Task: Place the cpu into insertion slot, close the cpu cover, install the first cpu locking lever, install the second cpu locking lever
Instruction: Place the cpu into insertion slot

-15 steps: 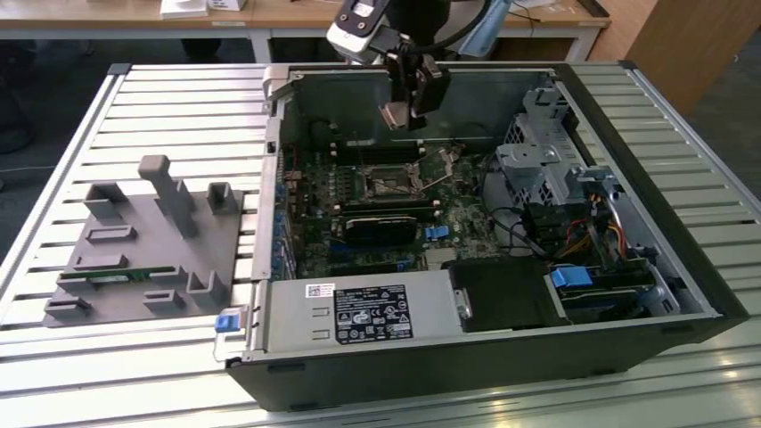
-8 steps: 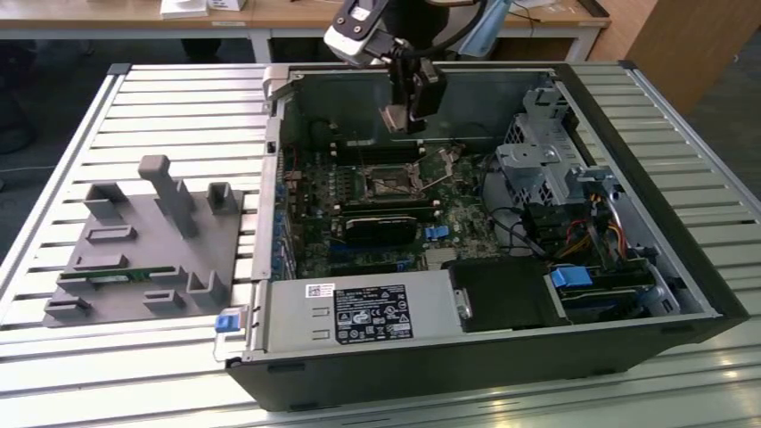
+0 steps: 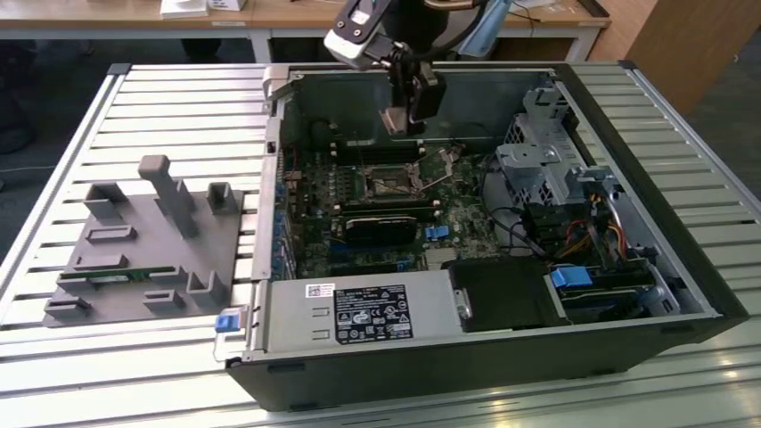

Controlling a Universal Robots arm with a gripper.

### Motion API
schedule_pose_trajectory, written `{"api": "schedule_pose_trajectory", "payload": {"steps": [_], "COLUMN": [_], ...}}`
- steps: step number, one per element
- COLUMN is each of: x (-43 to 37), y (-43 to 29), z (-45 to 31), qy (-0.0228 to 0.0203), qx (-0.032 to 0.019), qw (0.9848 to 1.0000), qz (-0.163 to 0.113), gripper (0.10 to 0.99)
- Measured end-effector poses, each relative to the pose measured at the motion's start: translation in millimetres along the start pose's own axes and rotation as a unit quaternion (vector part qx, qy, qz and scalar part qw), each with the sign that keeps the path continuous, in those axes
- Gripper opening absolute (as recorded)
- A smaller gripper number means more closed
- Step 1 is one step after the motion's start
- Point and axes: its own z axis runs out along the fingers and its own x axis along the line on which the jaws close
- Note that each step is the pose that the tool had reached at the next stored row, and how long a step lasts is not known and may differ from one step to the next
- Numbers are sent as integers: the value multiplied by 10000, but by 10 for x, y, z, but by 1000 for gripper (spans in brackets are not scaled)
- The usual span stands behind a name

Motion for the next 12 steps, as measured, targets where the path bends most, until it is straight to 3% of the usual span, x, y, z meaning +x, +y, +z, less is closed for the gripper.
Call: {"api": "schedule_pose_trajectory", "payload": {"steps": [9,12], "x": [-1,-2], "y": [-5,-9], "z": [56,94], "qy": [-4,-27], "qx": [0,-5], "qw": [10000,9996], "qz": [25,278], "gripper": [537,537]}}
